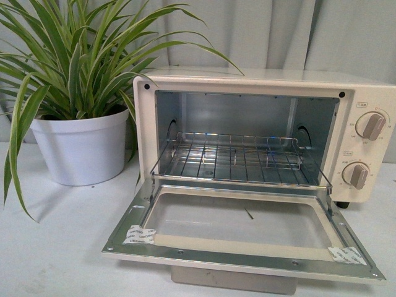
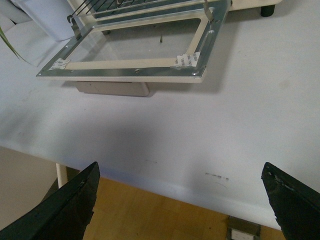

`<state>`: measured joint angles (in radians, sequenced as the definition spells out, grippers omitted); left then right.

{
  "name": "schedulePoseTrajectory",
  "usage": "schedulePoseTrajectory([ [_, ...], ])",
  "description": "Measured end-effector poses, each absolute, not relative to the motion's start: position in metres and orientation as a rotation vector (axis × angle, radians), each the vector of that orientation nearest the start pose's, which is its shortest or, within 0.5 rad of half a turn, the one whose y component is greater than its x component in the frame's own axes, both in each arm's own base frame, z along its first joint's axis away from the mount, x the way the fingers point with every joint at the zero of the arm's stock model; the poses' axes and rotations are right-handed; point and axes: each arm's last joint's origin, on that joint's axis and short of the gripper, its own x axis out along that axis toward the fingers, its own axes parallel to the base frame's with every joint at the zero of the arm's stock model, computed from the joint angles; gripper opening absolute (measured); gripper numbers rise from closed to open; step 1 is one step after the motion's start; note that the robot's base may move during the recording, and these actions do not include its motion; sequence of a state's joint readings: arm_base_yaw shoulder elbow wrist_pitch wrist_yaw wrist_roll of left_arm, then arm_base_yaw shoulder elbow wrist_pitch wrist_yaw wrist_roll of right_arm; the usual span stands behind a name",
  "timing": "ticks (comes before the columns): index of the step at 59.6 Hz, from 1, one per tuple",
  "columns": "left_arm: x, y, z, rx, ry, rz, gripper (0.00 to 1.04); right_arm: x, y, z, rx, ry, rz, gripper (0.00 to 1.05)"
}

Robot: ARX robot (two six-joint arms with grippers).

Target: Open oven

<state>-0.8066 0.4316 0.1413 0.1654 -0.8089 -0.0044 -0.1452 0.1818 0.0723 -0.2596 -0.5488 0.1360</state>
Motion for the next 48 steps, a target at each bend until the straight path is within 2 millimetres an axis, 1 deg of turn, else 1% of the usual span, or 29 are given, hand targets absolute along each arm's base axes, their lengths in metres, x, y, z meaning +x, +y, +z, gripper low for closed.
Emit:
schedulePoseTrajectory([
  [11,0.098,-0.071,0.19,0.083,0.084,0.001,0.98,0.098,0.0,0.15,0.269,0.365,0.365,0.95],
  [13,0.098,-0.069,0.19,0.044,0.047,-0.017,0.92,0.098,0.0,0.15,0.269,0.365,0.365,0.95],
  [15,0.098,-0.064,0.186,0.02,0.025,-0.032,0.83,0.098,0.0,0.15,0.245,0.337,0.344,0.94],
  [17,0.098,-0.059,0.184,0.014,0.019,-0.035,0.76,0.1,0.0,0.147,0.155,0.233,0.244,0.88],
  [18,0.098,-0.055,0.183,0.01,0.015,-0.031,0.7,0.099,0.001,0.15,0.113,0.167,0.19,0.84],
  [19,0.097,-0.054,0.183,0.008,0.013,-0.03,0.68,0.099,0.001,0.154,0.09,0.114,0.14,0.81],
  [20,0.097,-0.051,0.183,0.005,0.01,-0.026,0.65,0.098,0.001,0.157,0.075,0.08,0.122,0.79],
  [22,0.097,-0.047,0.182,0.002,0.008,-0.018,0.59,0.097,0.0,0.165,0.044,-0.001,0.061,0.72],
  [26,0.097,-0.04,0.181,-0.001,0.004,-0.023,0.47,0.097,0.0,0.165,0.027,-0.006,0.005,0.61],
  [30,0.097,-0.035,0.179,-0.001,0.003,-0.021,0.36,0.098,-0.001,0.165,0.019,0.002,-0.004,0.48],
  [33,0.098,-0.03,0.177,0.0,0.007,-0.02,0.25,0.098,0.0,0.165,0.013,0.002,-0.003,0.39],
  [34,0.098,-0.029,0.177,0.0,0.007,-0.019,0.23,0.098,0.0,0.165,0.012,0.001,-0.004,0.36],
  [36,0.098,-0.026,0.176,-0.001,0.004,-0.017,0.16,0.098,0.0,0.165,0.01,0.001,-0.003,0.31],
  [37,0.098,-0.026,0.176,-0.001,0.003,-0.017,0.14,0.098,0.0,0.165,0.009,0.001,-0.003,0.27],
  [39,0.097,-0.023,0.176,-0.003,-0.001,-0.016,0.07,0.098,0.0,0.165,0.007,0.001,-0.003,0.2],
  [40,0.097,-0.022,0.175,-0.006,-0.006,-0.017,0.04,0.098,0.0,0.165,0.007,0.001,-0.003,0.18],
  [43,0.097,-0.02,0.169,-0.005,-0.007,-0.013,0.04,0.098,0.0,0.165,0.006,0.001,-0.003,0.07],
  [45,0.097,-0.018,0.168,-0.004,-0.003,-0.015,0.04,0.098,0.0,0.165,0.006,0.001,-0.002,0.02],
  [48,0.097,-0.016,0.168,-0.005,-0.008,-0.011,0.04,0.098,0.0,0.165,0.004,0.001,-0.003,0.01],
])
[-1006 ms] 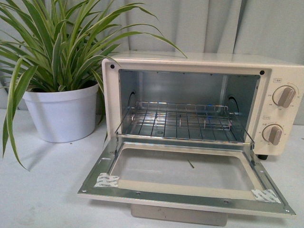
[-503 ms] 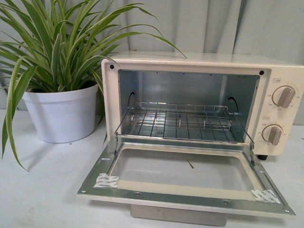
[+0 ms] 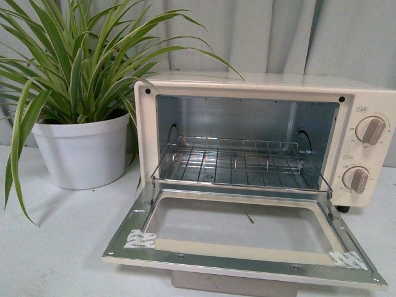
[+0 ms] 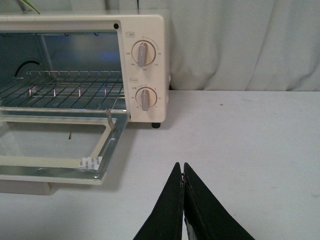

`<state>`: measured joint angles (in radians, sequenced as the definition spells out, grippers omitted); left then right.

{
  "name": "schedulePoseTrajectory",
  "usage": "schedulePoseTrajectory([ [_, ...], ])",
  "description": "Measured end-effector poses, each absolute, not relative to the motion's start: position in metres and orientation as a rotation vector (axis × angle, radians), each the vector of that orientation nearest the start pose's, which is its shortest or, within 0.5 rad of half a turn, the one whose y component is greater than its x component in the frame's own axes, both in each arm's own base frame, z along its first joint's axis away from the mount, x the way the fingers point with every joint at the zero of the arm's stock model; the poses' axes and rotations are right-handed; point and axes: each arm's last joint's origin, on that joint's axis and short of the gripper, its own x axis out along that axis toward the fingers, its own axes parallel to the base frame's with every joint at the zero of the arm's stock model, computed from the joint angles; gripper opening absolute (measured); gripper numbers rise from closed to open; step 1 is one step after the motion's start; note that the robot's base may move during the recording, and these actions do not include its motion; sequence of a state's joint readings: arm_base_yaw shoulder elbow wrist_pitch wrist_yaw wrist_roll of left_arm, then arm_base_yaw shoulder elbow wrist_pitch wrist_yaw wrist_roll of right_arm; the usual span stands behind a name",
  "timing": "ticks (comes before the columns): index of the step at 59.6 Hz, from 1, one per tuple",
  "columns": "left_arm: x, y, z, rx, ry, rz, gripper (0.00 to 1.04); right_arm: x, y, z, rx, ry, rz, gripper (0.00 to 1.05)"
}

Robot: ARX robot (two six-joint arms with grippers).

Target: Open oven

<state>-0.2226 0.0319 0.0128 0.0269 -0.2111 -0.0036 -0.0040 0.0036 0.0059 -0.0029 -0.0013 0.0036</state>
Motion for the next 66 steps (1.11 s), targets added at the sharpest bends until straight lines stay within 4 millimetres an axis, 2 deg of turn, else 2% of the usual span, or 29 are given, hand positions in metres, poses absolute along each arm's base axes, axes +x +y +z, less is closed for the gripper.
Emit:
schedulePoseTrajectory([
  [8,0.097,-0.008,0.168,-0.003,-0.008,-0.042,0.04,0.098,0.0,0.165,0.003,0.001,-0.003,0.01],
  [13,0.097,-0.001,0.168,-0.004,-0.009,0.003,0.04,0.098,0.0,0.165,0.003,0.001,-0.002,0.01],
  [36,0.097,0.0,0.168,-0.004,-0.009,-0.001,0.04,0.098,0.0,0.165,0.003,0.001,-0.003,0.01],
  [39,0.097,0.0,0.168,-0.004,-0.009,-0.001,0.1,0.098,0.0,0.165,0.002,0.001,-0.003,0.01],
  [41,0.097,0.0,0.168,-0.004,-0.009,-0.001,0.17,0.098,0.0,0.165,0.002,0.001,-0.003,0.06],
  [45,0.097,0.0,0.168,-0.004,-0.009,-0.001,0.35,0.098,0.0,0.165,0.002,0.001,-0.002,0.23],
  [53,0.097,0.0,0.168,-0.004,-0.009,-0.001,0.6,0.098,0.0,0.165,0.002,0.001,-0.003,0.48],
  [62,0.097,0.0,0.168,-0.003,-0.009,-0.001,1.0,0.098,0.0,0.165,0.002,0.001,-0.003,0.89],
  [64,0.097,0.0,0.168,-0.004,-0.009,-0.001,0.99,0.098,0.0,0.165,0.003,0.001,-0.003,0.97],
  [66,0.097,0.0,0.168,-0.004,-0.009,-0.001,0.98,0.098,0.0,0.165,0.002,0.001,-0.003,0.97],
])
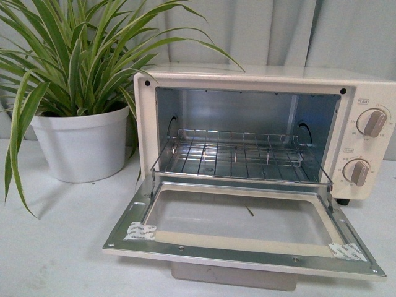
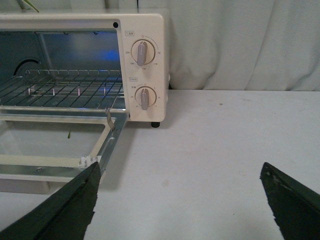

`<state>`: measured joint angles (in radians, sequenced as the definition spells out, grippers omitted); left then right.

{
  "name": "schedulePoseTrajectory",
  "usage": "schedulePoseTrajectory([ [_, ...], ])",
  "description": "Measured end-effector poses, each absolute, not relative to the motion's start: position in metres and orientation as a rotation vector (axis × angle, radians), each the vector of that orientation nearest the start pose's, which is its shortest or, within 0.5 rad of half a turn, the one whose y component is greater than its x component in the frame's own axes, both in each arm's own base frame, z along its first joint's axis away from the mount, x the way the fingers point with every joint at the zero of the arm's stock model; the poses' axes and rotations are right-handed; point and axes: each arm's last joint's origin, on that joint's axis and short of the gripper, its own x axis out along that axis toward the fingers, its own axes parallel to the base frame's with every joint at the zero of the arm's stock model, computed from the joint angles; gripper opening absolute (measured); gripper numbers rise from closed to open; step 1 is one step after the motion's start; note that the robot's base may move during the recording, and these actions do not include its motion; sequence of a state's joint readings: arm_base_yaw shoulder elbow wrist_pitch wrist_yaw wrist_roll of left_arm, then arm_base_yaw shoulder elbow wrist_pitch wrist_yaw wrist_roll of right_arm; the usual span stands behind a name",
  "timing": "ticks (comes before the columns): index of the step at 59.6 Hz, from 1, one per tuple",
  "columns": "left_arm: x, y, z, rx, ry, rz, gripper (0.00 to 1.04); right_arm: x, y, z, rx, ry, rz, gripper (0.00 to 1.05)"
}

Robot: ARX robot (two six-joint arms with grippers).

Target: Open oven

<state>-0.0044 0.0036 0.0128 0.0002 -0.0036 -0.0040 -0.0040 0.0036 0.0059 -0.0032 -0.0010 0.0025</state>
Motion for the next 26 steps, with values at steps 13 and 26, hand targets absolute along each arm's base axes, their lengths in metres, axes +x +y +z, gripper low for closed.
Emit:
schedulePoseTrajectory([
  [13,0.0971,-0.0003,0.1676,-0.004,-0.009,-0.001,0.98,0.0976,-0.0004,0.1649,0.002,0.001,-0.003,0.95],
  [26,0.0971,-0.0003,0.1676,-0.004,-0.009,-0.001,0.98,0.0976,-0.0003,0.1649,0.002,0.001,-0.003,0.95],
])
